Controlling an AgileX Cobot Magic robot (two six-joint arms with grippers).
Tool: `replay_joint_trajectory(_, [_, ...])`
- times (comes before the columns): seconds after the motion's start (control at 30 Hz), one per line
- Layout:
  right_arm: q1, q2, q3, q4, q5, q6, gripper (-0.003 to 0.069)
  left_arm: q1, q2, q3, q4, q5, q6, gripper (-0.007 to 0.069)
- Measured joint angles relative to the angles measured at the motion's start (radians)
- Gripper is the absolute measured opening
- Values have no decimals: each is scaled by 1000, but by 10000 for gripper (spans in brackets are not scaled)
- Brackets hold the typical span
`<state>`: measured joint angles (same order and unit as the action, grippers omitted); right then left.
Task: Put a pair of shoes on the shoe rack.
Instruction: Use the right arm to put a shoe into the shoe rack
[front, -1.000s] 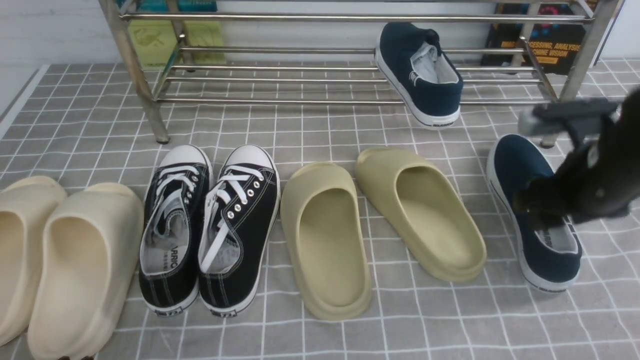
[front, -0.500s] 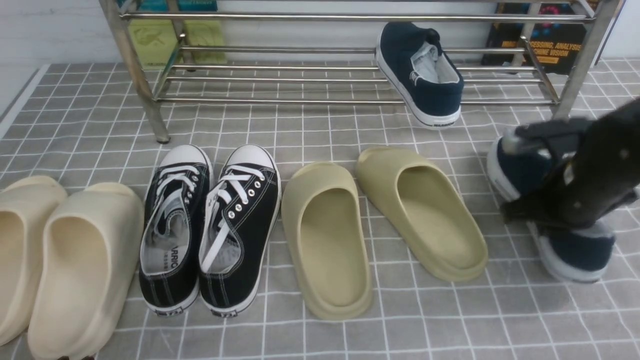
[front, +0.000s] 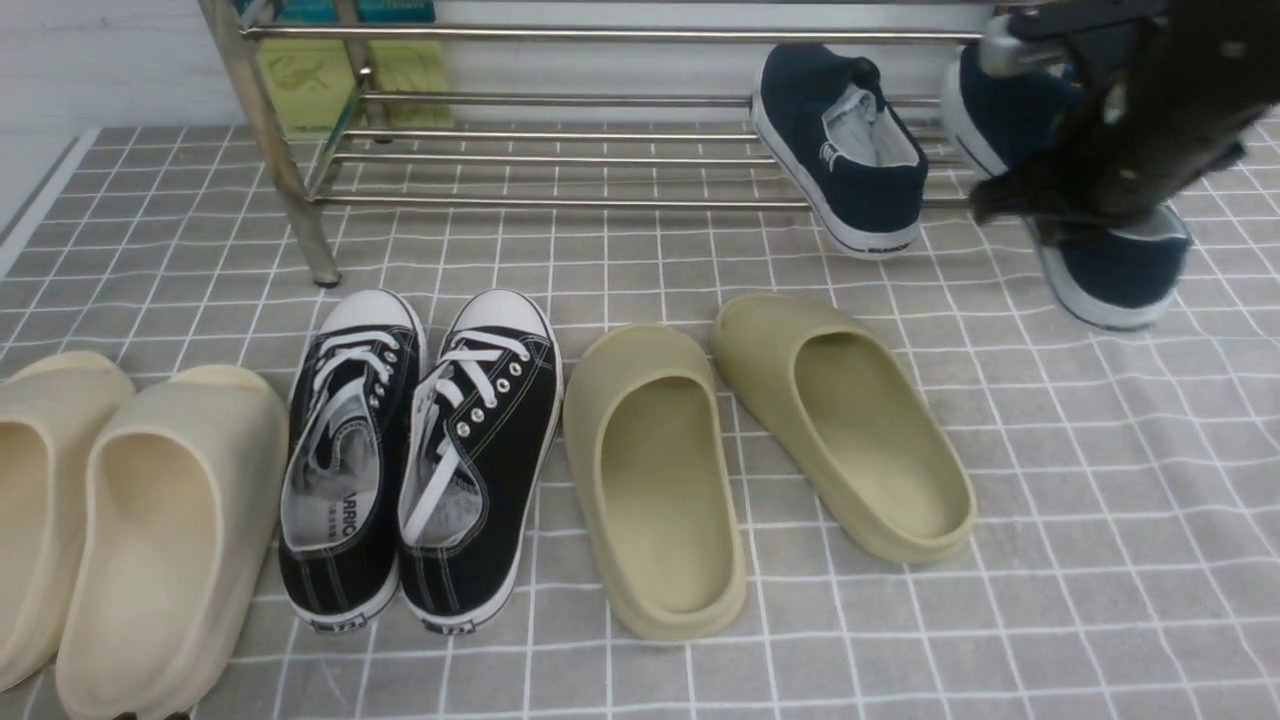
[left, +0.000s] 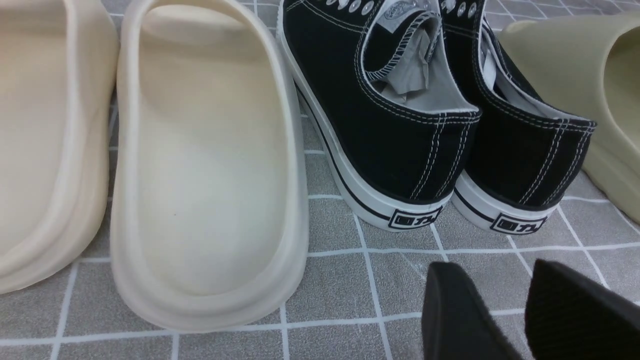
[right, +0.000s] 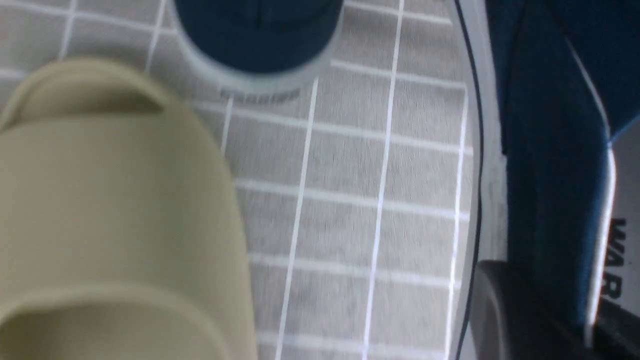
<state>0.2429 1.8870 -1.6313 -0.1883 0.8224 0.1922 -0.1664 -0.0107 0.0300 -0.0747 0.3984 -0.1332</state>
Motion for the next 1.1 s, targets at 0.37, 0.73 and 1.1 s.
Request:
replay_joint_trajectory(0.37, [-13, 311, -398, 5, -22, -78, 26, 0, 0, 0, 0, 0, 0, 237])
replay_joint_trajectory(0.73, [-14, 437, -571, 24, 35, -94, 307, 0, 0, 0, 0, 0, 0, 237])
replay_joint_trajectory(1.1, [-13, 323, -608, 62, 248, -96, 556, 0, 0, 0, 0, 0, 0, 237])
